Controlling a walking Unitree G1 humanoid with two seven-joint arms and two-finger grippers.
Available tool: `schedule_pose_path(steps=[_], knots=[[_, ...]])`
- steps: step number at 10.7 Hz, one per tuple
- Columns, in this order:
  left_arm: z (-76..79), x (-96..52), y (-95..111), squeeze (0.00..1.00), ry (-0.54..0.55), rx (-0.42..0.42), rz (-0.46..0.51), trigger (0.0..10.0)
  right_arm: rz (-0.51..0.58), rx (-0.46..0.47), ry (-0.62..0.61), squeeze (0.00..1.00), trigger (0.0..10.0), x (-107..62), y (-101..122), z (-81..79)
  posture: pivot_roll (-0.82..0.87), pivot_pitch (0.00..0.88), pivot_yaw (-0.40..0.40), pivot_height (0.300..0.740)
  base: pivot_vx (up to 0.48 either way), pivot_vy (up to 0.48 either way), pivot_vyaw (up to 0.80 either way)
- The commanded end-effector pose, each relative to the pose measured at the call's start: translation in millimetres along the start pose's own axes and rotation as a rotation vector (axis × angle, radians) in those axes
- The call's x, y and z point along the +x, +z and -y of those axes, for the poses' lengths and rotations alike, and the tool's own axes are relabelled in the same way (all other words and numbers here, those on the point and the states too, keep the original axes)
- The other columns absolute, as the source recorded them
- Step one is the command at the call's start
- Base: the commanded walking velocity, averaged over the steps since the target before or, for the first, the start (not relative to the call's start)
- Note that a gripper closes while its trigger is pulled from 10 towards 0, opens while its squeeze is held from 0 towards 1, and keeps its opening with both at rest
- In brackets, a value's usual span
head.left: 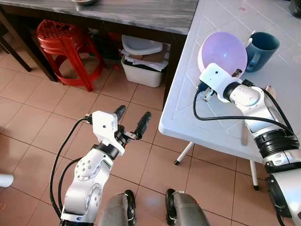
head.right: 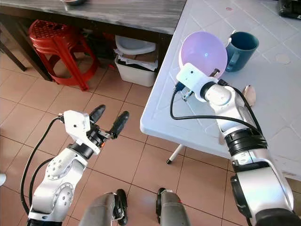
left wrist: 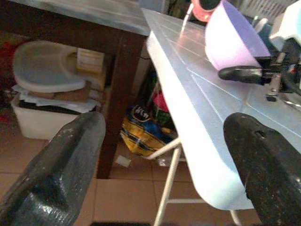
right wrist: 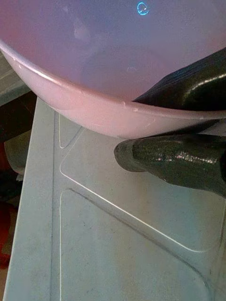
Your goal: Setting the table
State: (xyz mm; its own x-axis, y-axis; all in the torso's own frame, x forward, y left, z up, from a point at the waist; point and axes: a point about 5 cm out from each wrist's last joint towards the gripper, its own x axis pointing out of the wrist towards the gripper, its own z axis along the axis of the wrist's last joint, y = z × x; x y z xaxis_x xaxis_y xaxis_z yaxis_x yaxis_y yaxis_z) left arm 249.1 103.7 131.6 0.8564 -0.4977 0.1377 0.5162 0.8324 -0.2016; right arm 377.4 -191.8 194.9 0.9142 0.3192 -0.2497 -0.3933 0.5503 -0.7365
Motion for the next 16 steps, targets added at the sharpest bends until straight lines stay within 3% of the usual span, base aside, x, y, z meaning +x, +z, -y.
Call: schedule_pose_path(steps=[1,4,7,8,10,12,13,15,16], knots=[[2.4,-2.2,-0.2,0.0,-0.013,-0.007,-0.006,10.0,-0.032,-0.004,0.024,0.0,0.0,-0.9,-8.6,-5.5,-0.08,0.21,0.045,0.74,0.0,0.0,0.0],[1.5,-1.0,-1.5,0.0,-0.008,-0.007,-0.008,10.0,-0.001,-0.007,0.026,0.0,0.0,-1.8,-5.3,-8.4,-0.08,0.204,0.041,0.74,0.0,0.0,0.0],[-14.1,-0.3,-6.6,0.0,0.137,0.039,-0.045,10.0,0.18,0.065,-0.117,0.0,0.0,-11.9,17.1,-14.9,-0.08,0.194,0.037,0.74,0.0,0.0,0.0],[-20.2,-0.5,-5.5,0.0,0.184,0.044,-0.028,10.0,0.28,0.125,-0.171,0.0,0.0,-21.7,27.1,-32.6,-0.08,0.176,0.034,0.74,0.0,0.472,0.0],[-21.1,1.9,-7.3,0.0,0.211,0.022,-0.023,10.0,0.349,0.206,-0.226,0.0,0.0,-32.9,33.6,-54.1,-0.08,0.163,0.035,0.74,0.0,0.472,0.0],[-23.8,9.7,-7.3,0.0,0.24,0.019,-0.002,10.0,0.37,0.29,-0.308,0.0,0.0,-40.1,34.5,-62.0,-0.07,0.143,0.026,0.74,0.0,0.471,0.0],[-25.1,16.5,1.4,0.0,0.226,0.083,0.035,10.0,0.394,0.304,-0.331,0.0,0.0,-42.8,40.2,-64.6,-0.08,0.132,0.03,0.74,0.0,0.454,0.0],[-32.9,18.6,5.5,0.0,0.244,0.108,0.045,10.0,0.388,0.369,-0.346,0.0,0.2,-49.4,40.6,-73.7,-0.09,0.13,0.028,0.74,0.39,0.276,0.0],[-32.2,19.1,4.5,0.0,0.239,0.104,0.043,10.0,0.378,0.37,-0.334,0.0,4.2,-51.4,38.4,-79.4,-0.09,0.128,0.029,0.74,0.442,0.0,0.0]])
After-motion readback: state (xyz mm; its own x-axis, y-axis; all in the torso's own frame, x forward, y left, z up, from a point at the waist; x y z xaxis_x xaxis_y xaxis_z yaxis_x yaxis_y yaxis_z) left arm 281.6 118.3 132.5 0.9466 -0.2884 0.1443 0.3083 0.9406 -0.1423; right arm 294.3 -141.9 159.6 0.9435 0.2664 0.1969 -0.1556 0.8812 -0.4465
